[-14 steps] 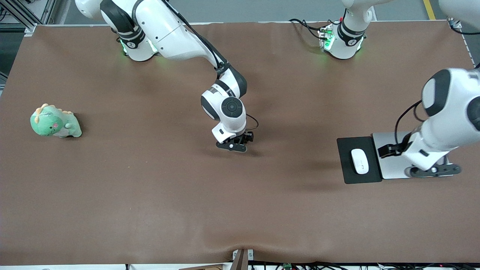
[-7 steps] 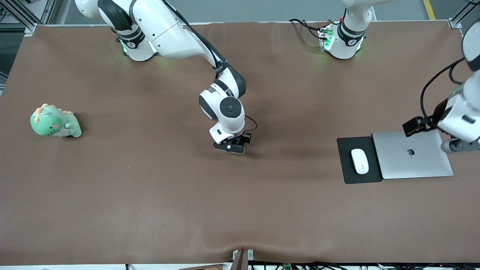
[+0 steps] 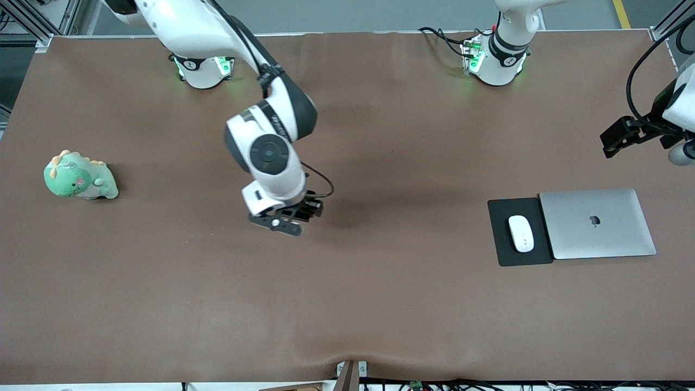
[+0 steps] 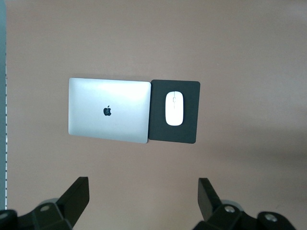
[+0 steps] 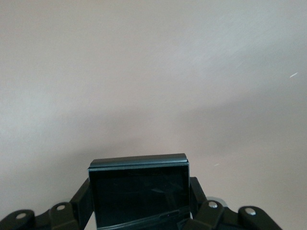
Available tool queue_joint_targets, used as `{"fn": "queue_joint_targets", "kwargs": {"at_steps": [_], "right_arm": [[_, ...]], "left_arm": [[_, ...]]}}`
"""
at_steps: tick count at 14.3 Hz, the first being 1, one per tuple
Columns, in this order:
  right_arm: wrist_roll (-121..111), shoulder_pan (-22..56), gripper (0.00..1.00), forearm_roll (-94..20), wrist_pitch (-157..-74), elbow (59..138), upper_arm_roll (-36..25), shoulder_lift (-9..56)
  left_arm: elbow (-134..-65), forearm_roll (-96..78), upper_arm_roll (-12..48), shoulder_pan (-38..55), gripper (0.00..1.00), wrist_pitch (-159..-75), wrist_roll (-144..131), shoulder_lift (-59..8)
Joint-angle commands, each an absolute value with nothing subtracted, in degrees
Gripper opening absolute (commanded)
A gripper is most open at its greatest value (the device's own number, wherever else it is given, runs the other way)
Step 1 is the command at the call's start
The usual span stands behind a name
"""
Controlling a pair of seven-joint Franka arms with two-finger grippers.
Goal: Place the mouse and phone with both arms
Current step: 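Open the left gripper and lift away while the right gripper lifts the phone, then carry the black phone with the right gripper beside the green plush toy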
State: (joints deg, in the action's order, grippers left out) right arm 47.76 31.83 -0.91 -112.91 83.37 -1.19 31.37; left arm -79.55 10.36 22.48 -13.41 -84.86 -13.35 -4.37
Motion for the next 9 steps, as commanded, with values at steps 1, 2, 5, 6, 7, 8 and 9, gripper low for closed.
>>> {"fn": "queue_joint_targets", "kwargs": {"at_steps": [1,2,5,6,7,8,9], "right_arm": [[39.06,25.86,0.0,-0.79,-113.38,92.35,-0.09,23.23],[35.37,22.97,0.0,-0.79,-113.47,94.55,-0.09,21.2],[27.35,16.54,0.0,-0.88,-113.47,98.6,-0.09,18.29],[25.85,14.61,0.0,-0.88,-113.21,99.22,-0.17,17.93],[24.88,13.11,0.0,-0.79,-113.29,100.45,-0.18,17.76],[23.22,10.66,0.0,-0.79,-113.55,102.11,-0.18,17.41],[20.59,8.29,0.0,-0.79,-113.73,103.43,-0.18,17.23]], "left_arm": [[-80.94,6.61,20.93,-13.1,1.0,-84.29,-11.86,-1.68],[-81.82,6.07,19.35,-11.53,1.0,-84.37,-11.87,-1.06],[-85.15,5.72,12.33,-3.72,1.0,-84.37,-11.87,1.57],[-85.95,5.54,9.96,-1.52,1.0,-84.38,-11.87,2.02],[-86.65,5.28,8.45,0.07,1.0,-84.38,-11.95,2.54],[-87.1,5.19,7.92,0.52,1.0,-84.38,-11.87,2.81],[-87.45,5.19,7.91,0.61,1.0,-84.38,-11.87,3.33]]}}
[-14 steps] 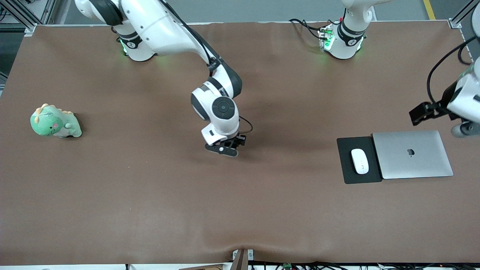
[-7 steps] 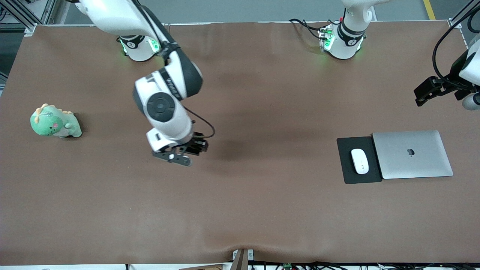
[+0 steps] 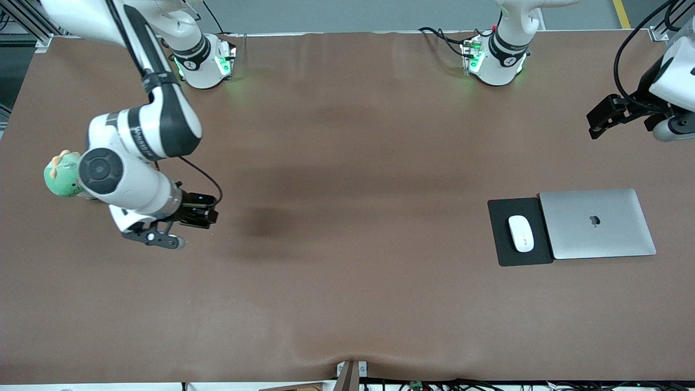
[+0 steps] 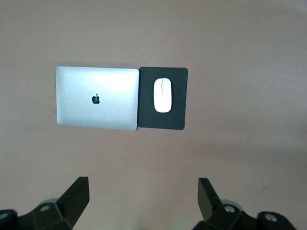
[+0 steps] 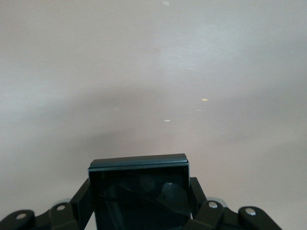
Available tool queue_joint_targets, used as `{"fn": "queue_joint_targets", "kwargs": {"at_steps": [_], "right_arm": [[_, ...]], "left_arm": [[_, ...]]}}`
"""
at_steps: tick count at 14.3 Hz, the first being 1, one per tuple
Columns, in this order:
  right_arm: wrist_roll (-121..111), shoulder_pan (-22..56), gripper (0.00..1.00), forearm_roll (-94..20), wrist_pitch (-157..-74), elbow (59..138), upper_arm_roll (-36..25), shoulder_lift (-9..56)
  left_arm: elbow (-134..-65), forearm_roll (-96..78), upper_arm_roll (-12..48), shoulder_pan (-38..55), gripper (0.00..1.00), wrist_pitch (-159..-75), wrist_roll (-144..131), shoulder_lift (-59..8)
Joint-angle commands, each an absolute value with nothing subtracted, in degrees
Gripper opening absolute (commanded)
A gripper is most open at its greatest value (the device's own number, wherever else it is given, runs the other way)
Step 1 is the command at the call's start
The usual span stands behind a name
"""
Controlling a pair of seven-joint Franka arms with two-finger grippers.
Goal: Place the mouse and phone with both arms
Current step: 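Carry the black phone with the right gripper beside the green plush toy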
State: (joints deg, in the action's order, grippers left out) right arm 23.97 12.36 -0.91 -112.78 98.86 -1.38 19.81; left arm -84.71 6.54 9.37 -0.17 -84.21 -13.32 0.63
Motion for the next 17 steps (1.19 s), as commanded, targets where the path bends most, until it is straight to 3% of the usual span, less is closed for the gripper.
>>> {"fn": "queue_joint_targets", "kwargs": {"at_steps": [1,9,17], "right_arm": [[17.0,5.74,0.0,-0.79,-113.73,104.32,-0.18,17.23],[-7.71,-10.97,0.0,-0.53,-123.03,111.7,-0.26,18.63],[-13.62,-15.82,0.0,-0.26,-138.85,117.77,-0.26,25.65]], "left_arm": [[-87.71,5.19,8.0,0.53,1.0,-84.38,-11.95,3.43],[-88.24,5.1,8.44,-0.09,1.0,-84.81,-11.87,3.16],[-89.74,4.48,8.35,-0.26,1.0,-87.01,-9.49,3.43]]}}
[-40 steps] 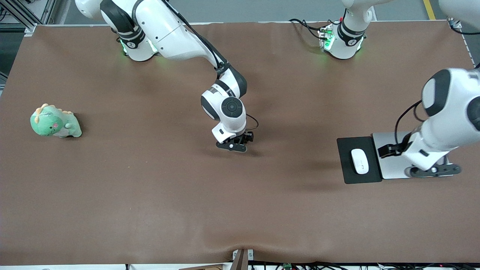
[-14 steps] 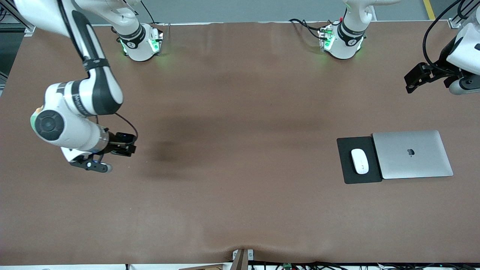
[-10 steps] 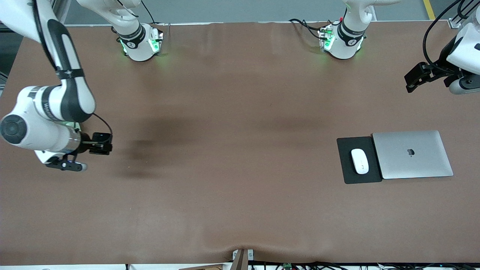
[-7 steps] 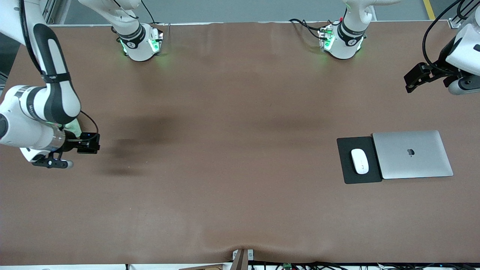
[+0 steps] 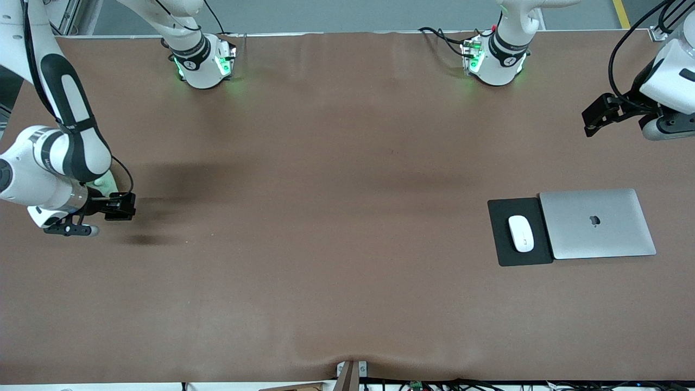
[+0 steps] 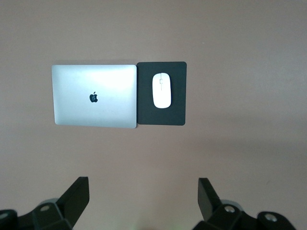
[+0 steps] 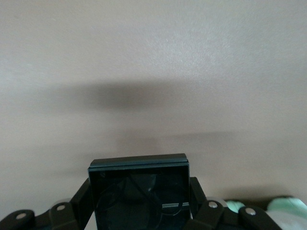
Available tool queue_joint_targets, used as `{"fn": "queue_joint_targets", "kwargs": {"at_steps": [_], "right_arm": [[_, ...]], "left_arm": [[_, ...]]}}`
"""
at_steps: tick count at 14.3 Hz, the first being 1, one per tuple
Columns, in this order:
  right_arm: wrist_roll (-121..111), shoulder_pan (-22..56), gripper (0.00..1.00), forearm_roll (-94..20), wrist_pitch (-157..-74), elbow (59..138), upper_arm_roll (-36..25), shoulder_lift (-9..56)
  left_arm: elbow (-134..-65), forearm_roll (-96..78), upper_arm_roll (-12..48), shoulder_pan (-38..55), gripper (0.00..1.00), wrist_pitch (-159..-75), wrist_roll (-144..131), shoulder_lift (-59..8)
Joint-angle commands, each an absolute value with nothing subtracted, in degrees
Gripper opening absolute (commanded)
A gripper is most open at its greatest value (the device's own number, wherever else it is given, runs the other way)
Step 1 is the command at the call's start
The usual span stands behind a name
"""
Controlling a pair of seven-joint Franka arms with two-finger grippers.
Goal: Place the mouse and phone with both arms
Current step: 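Lower the phone onto the table and open the right gripper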
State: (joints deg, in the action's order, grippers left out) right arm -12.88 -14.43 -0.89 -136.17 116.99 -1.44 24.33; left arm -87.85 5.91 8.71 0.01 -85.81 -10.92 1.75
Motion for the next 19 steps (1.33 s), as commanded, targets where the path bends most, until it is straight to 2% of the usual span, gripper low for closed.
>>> {"fn": "queue_joint_targets", "kwargs": {"at_steps": [1,4,6,7,8,9,12,19], "right_arm": [[-13.62,-16.34,0.0,-0.26,-139.13,117.69,-0.26,26.8],[-13.62,-16.79,0.0,-0.26,-139.74,117.69,-0.26,28.47],[-13.62,-17.49,0.08,-0.26,-141.5,117.77,-0.26,29.97],[-13.62,-17.32,0.27,-0.26,-141.33,117.77,-0.35,29.97],[-13.62,-17.4,0.72,-0.18,-141.15,117.77,-0.26,29.97],[-13.45,-17.32,1.0,-0.26,-140.72,117.77,-0.26,29.88],[-13.1,-16.96,1.0,-0.26,-136.08,116.73,-0.26,28.31],[-12.83,-12.49,1.0,-0.18,-117.88,106.36,-0.09,21.46]], "left_arm": [[-89.74,4.48,8.44,-0.26,1.0,-87.01,-9.49,3.43],[-89.65,4.48,8.44,-0.26,1.0,-87.01,-9.49,3.43],[-89.65,4.48,8.44,-0.26,1.0,-87.01,-9.49,3.43],[-89.65,4.48,8.44,-0.26,1.0,-87.01,-9.49,3.43],[-89.65,4.48,8.44,-0.26,1.0,-86.92,-9.49,3.51],[-89.65,4.48,8.35,-0.26,1.0,-86.84,-9.49,3.6],[-89.65,4.48,8.35,-0.26,1.0,-86.84,-9.49,3.78],[-89.65,4.48,8.35,-0.26,1.0,-86.75,-9.4,3.87]]}}
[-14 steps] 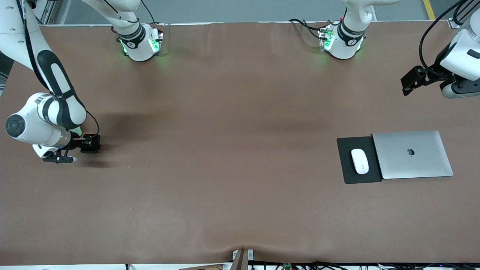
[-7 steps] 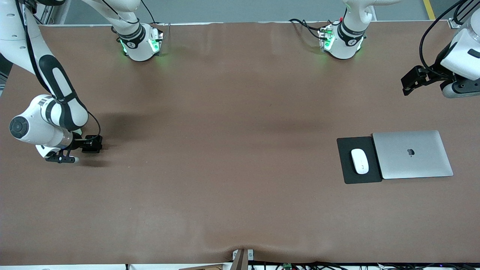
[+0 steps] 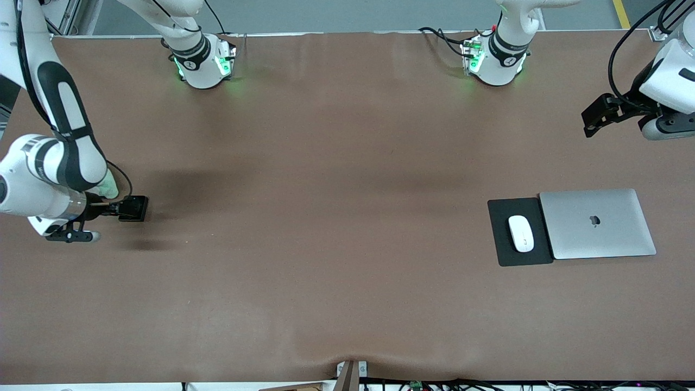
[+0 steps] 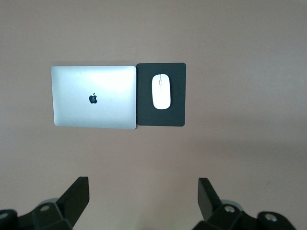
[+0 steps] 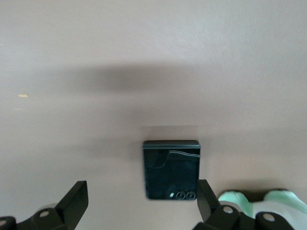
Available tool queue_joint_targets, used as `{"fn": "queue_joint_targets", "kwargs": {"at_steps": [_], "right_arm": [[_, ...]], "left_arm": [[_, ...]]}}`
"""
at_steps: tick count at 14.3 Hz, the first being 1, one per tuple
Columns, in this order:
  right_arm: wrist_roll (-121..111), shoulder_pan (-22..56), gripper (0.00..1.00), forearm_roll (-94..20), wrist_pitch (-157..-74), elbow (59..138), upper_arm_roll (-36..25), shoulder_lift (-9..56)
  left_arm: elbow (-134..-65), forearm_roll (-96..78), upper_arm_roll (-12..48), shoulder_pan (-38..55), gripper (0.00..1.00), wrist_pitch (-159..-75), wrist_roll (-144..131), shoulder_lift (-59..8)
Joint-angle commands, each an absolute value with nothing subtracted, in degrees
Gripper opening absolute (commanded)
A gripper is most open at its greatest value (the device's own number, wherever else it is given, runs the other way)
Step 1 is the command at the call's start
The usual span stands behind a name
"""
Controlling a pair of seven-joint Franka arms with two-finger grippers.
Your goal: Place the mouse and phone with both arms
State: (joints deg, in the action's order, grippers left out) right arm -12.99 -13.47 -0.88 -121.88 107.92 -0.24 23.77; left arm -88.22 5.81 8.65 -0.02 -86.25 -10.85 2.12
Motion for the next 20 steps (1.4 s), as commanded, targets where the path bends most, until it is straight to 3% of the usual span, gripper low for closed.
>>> {"fn": "queue_joint_targets", "kwargs": {"at_steps": [1,8,15,20], "right_arm": [[-12.31,-11.87,1.0,-0.18,-115.69,105.48,-0.09,20.49],[-5.71,-5.98,1.0,-1.14,-101.89,103.02,0.35,7.31],[0.43,-3.7,1.0,-1.32,-83.61,92.56,1.14,1.06],[1.23,-0.62,1.0,-1.32,-80.77,90.8,0.53,-2.55]], "left_arm": [[-89.65,4.48,8.35,-0.26,1.0,-86.75,-9.4,3.87],[-89.12,4.48,8.26,-0.26,1.0,-86.57,-9.23,3.78],[-89.03,1.24,8.0,-0.96,1.0,-85.87,-9.14,3.78],[-89.12,-0.44,7.82,-1.23,1.0,-84.11,-7.04,3.78]]}}
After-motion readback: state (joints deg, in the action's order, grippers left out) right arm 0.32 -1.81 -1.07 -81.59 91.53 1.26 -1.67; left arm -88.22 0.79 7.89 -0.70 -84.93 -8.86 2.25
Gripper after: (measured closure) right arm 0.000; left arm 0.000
